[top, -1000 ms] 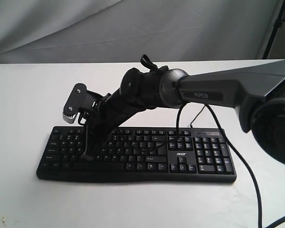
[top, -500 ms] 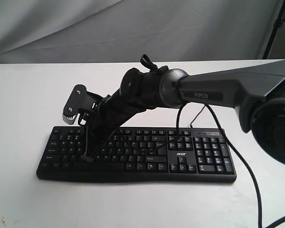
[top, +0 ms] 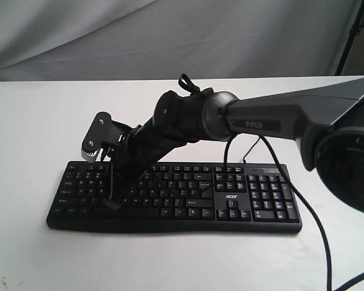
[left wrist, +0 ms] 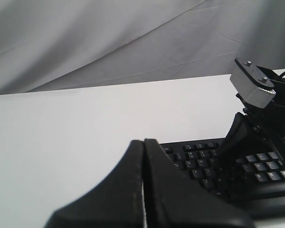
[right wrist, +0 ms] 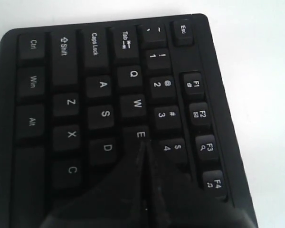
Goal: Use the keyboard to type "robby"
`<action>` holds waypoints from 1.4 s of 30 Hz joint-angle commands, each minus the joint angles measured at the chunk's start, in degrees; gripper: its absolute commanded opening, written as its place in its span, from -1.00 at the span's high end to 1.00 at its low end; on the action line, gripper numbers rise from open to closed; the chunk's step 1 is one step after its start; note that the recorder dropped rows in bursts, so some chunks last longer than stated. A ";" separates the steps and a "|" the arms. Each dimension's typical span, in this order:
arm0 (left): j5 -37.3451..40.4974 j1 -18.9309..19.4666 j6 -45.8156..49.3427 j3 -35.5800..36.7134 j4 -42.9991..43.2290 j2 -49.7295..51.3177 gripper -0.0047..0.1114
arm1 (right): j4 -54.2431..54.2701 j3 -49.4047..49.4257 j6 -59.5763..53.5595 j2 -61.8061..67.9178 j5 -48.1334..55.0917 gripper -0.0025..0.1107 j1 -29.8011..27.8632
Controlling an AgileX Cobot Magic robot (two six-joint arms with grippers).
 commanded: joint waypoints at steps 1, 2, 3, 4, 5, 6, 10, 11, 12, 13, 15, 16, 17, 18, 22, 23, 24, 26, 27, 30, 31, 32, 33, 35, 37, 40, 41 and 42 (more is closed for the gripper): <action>-0.31 -0.36 -0.16 0.25 0.27 -0.20 0.92 | 0.52 -0.39 -0.25 -0.06 0.11 0.96 0.04; -0.31 -0.36 -0.16 0.25 0.27 -0.20 0.92 | 0.52 -0.39 -0.15 -0.06 0.13 0.96 0.04; -0.31 -0.36 -0.16 0.25 0.27 -0.20 0.92 | 0.52 -0.39 -0.15 -0.06 0.13 0.96 0.04; -0.31 -0.36 -0.16 0.25 0.27 -0.20 0.92 | 0.52 -0.39 -0.15 -0.06 0.13 0.96 0.04; -0.31 -0.36 -0.16 0.25 0.27 -0.20 0.92 | 0.52 -0.39 -0.15 -0.18 0.13 0.96 0.04; -0.31 -0.36 -0.16 0.25 0.27 -0.20 0.92 | 0.52 -0.39 -0.15 -0.62 0.13 0.96 0.04; -0.31 -0.36 -0.16 0.25 0.27 -0.20 0.92 | 0.52 -0.39 -0.15 -3.55 0.47 0.96 0.04; -0.31 -0.36 -0.16 0.25 0.27 -0.20 0.92 | 0.52 -0.39 -0.15 -4.57 0.64 0.96 -0.08; -0.31 -0.36 -0.16 0.25 0.27 -0.20 0.92 | 0.40 -0.39 -0.15 -5.54 1.04 0.96 -0.20; -0.31 -0.36 -0.16 0.25 0.27 -0.20 0.92 | 0.40 -0.39 -0.15 -6.32 1.51 0.96 -0.51; -0.31 -0.36 -0.16 0.25 0.27 -0.20 0.92 | 0.11 -0.39 -0.15 -7.72 4.88 0.96 -1.25; -0.31 -0.36 -0.16 0.25 0.27 -0.20 0.92 | -0.17 -0.39 -0.15 -8.06 6.37 0.96 -1.88; -0.31 -0.36 -0.16 0.25 0.27 -0.20 0.92 | -0.27 -0.03 -0.15 -8.70 8.45 0.96 -2.64; -0.31 -0.36 -0.16 0.25 0.27 -0.20 0.92 | -0.26 0.71 -0.15 -9.09 9.20 0.96 -3.21; -0.31 -0.36 -0.16 0.25 0.27 -0.20 0.92 | -0.58 5.28 -0.55 -11.27 7.55 0.96 -5.89; -0.31 -0.36 -0.16 0.25 0.27 -0.20 0.92 | -0.58 7.02 -1.33 -11.88 6.74 0.96 -6.38; -0.31 -0.36 -0.16 0.25 0.27 -0.20 0.92 | -0.44 8.15 -2.07 -12.53 6.16 0.96 -6.93; -0.31 -0.36 -0.16 0.25 0.27 -0.20 0.92 | -0.44 10.57 -3.26 -13.65 5.89 0.96 -7.82; -0.31 -0.36 -0.16 0.25 0.27 -0.20 0.92 | -0.28 11.65 -3.51 -14.01 5.55 0.96 -8.04; -0.31 -0.36 -0.16 0.25 0.27 -0.20 0.92 | 0.23 13.98 -4.90 -14.47 4.25 0.96 -9.23; -0.31 -0.36 -0.16 0.25 0.27 -0.20 0.92 | 0.35 14.56 -5.30 -14.47 4.12 0.96 -9.64; -0.31 -0.36 -0.16 0.25 0.27 -0.20 0.92 | 1.28 15.11 -6.36 -14.47 4.12 0.96 -9.75; -0.31 -0.36 -0.16 0.25 0.27 -0.20 0.92 | 2.47 15.65 -7.49 -14.47 3.96 0.96 -9.87; -0.31 -0.36 -0.16 0.25 0.27 -0.20 0.92 | 5.51 16.62 -10.45 -14.47 3.84 0.96 -9.87; -0.31 -0.36 -0.16 0.25 0.27 -0.20 0.92 | 6.78 17.22 -11.65 -14.47 3.95 0.96 -9.87; -0.31 -0.36 -0.16 0.25 0.27 -0.20 0.92 | 7.70 17.60 -12.76 -14.47 3.70 0.96 -9.87; -0.31 -0.36 -0.16 0.25 0.27 -0.20 0.92 | 7.84 17.60 -12.76 -14.47 3.59 0.96 -9.87; -0.31 -0.36 -0.16 0.25 0.27 -0.20 0.92 | 8.27 17.60 -13.26 -14.47 3.59 0.96 -9.87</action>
